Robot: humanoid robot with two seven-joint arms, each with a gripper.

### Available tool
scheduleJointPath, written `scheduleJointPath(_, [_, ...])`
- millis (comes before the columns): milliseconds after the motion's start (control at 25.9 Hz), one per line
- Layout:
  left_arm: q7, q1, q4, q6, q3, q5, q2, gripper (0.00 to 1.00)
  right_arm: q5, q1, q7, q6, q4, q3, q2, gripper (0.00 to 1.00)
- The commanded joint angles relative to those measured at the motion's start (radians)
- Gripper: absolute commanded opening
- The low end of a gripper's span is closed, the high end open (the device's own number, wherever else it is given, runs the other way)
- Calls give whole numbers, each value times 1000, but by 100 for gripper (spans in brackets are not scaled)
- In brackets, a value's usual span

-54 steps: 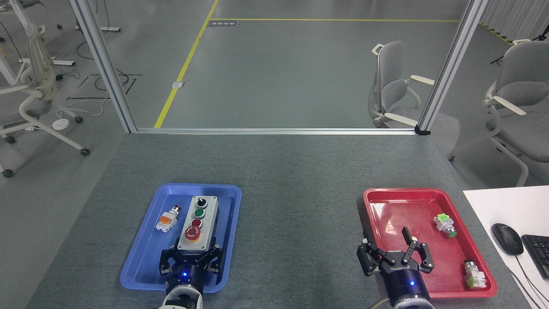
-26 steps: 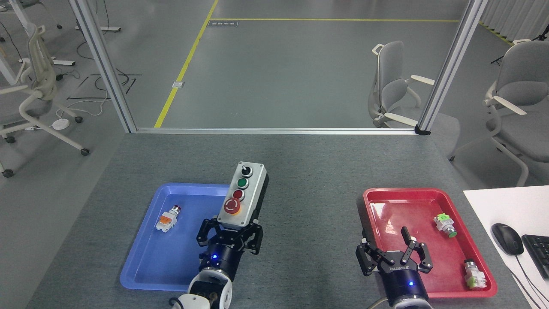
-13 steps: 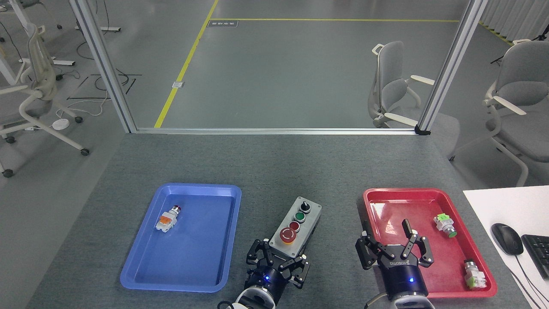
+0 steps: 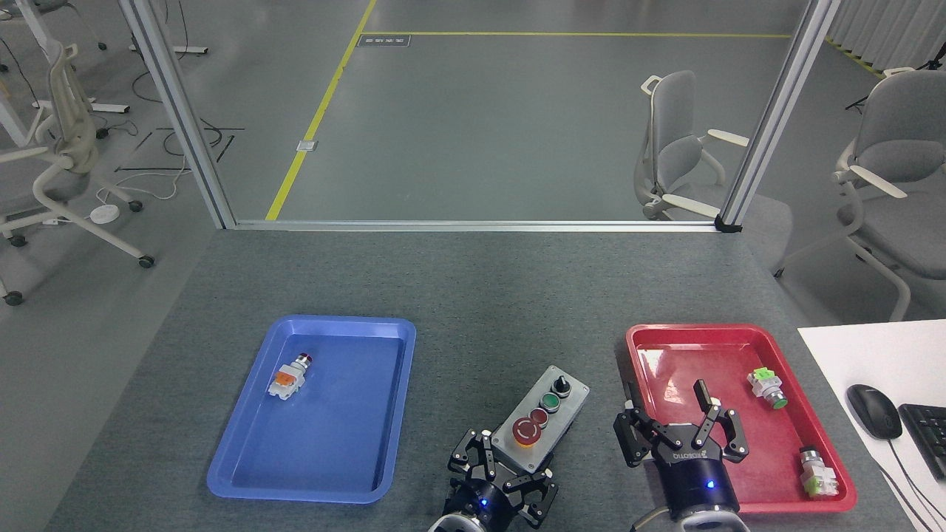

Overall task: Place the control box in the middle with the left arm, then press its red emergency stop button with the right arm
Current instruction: 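Lower the control box onto the table and open the left gripper, then withdraw the left gripper back beside the blue tray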

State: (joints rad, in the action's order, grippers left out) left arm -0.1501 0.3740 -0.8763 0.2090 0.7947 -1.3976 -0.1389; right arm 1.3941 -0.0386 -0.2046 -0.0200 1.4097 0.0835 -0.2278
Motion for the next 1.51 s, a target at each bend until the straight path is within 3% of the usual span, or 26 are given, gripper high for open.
scheduleJointPath(0, [0,0,-3,3,3,-1,1,63,-3,0,1,6,0,1,-1,100])
scheduleJointPath(155, [-2,0,-7,4,-3,0,2,92,-14,5,-2,3,-3,-1,2,99])
scheduleJointPath(386, [-3,-24,-95,-13,-9,0,15,98,-15,13,-7,-3,-3,-2,8,99])
scheduleJointPath(580, [-3,-118,-274,-39,-14,3,180,99,-15,14,-7,-3,-3,-2,10,96])
scheduleJointPath(657, [-6,-164,-340,-45,-23,3,243,99,-17,14,-9,0,-3,-2,11,88])
scheduleJointPath(812, [-14,-236,-421,-82,-109,5,335,99,-17,16,-9,6,-2,10,13,59])
scheduleJointPath(1043, [-16,-375,-584,-278,-420,5,381,99,-14,34,-2,18,-2,56,24,0])
scheduleJointPath(1275, [-16,-409,-644,-482,-858,112,363,99,-4,26,5,43,11,114,53,0])
scheduleJointPath(1469, [-5,-308,-540,-461,-945,264,374,99,-3,-10,54,41,3,180,84,0])
